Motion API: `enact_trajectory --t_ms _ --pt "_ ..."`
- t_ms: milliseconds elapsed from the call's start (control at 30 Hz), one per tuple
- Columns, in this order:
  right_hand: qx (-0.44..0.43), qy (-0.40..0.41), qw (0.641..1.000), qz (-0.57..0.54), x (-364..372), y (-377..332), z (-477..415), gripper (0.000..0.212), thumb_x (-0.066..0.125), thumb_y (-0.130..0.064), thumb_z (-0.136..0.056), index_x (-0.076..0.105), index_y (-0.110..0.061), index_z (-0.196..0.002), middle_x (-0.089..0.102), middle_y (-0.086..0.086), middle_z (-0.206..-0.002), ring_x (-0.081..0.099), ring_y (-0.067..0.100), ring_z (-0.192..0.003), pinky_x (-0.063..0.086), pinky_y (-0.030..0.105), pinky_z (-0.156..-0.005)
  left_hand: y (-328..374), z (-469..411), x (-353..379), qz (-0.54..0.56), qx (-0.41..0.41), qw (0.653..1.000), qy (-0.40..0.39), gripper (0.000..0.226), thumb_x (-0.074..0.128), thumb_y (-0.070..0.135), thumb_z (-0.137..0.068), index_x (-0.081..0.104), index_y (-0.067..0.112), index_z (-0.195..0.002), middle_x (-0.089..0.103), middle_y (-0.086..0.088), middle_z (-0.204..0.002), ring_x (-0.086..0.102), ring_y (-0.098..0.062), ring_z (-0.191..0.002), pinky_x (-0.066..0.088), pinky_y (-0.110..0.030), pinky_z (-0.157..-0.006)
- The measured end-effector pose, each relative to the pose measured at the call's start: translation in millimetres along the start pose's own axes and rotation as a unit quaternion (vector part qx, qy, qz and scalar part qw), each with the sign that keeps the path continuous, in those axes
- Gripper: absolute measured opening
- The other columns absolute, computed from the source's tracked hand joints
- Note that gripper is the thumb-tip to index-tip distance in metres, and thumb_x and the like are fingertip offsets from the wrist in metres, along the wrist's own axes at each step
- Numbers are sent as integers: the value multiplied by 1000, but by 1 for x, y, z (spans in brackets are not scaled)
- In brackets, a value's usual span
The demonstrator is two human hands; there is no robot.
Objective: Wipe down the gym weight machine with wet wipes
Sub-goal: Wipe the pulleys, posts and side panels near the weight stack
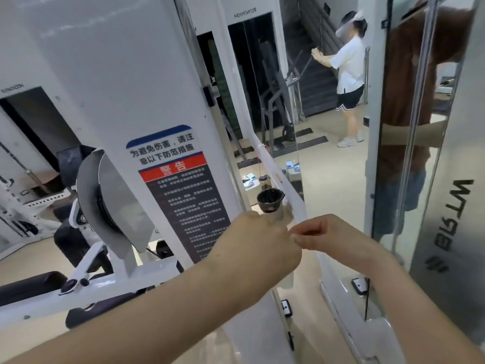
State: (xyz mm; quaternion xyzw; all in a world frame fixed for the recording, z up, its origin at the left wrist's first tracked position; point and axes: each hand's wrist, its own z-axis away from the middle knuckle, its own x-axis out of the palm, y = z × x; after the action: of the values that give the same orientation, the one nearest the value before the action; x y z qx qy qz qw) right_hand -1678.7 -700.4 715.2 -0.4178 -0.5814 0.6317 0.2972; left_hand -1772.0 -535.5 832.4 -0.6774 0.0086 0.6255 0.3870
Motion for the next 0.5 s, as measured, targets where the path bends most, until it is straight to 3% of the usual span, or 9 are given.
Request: enact_trajectory --t_ms 67,100,200,233,333,433,500 --pt "3 -16 1000 26 -12 6 3 15 79 -25 -81 78 -19 -95 74 10 -95 68 19 -95 49 44 -100 -3 -1 -11 -11 55 997 45 41 46 -10 -83 16 12 -64 14 -8 -70 24 -19 -55 35 -33 -59" --pt "1 -9 1000 30 -16 7 3 20 81 -29 -78 77 -16 -92 71 16 -94 66 21 -90 47 50 -101 -4 -2 -19 -21 70 994 76 43 38 -13 -81 8 12 -64 16 -9 -70 21 -17 -51 30 -30 -53" --pt "-35 2 999 -18 -25 13 -14 36 80 -39 -71 72 -10 -91 63 22 -99 60 33 -92 41 54 -104 -1 -11 -28 -73 73 991 87 33 25 -13 -81 8 9 -64 16 -7 -68 17 -14 -50 14 -26 -48" --pt "-46 -16 996 -73 -27 16 -23 33 79 -35 -71 70 -10 -90 61 23 -101 58 35 -95 42 53 -103 1 -17 -24 -115 87 986 81 26 18 -10 -83 12 8 -64 15 -6 -69 18 -15 -54 13 -29 -48" --pt "-49 -79 947 -309 -29 25 -61 36 87 -21 -62 60 -12 -82 52 16 -96 48 28 -89 43 37 -80 -3 -30 -21 -45 -42 998 20 18 5 -8 -73 10 6 -62 18 -9 -64 18 -19 -54 17 -32 -53" --pt "-30 -106 912 -395 -22 26 -95 52 91 -23 -59 59 -10 -98 52 15 -97 50 26 -85 38 32 -71 -10 -35 -11 -94 -73 993 7 27 18 -11 -72 7 7 -55 18 -10 -57 20 -21 -54 20 -31 -54" --pt "-16 -128 888 -441 -18 24 -112 46 89 -19 -63 65 -11 -101 61 7 -89 56 18 -72 39 27 -65 -8 -46 -9 -107 -82 991 -22 19 15 -8 -64 25 7 -59 23 -9 -62 25 -23 -64 21 -36 -59"
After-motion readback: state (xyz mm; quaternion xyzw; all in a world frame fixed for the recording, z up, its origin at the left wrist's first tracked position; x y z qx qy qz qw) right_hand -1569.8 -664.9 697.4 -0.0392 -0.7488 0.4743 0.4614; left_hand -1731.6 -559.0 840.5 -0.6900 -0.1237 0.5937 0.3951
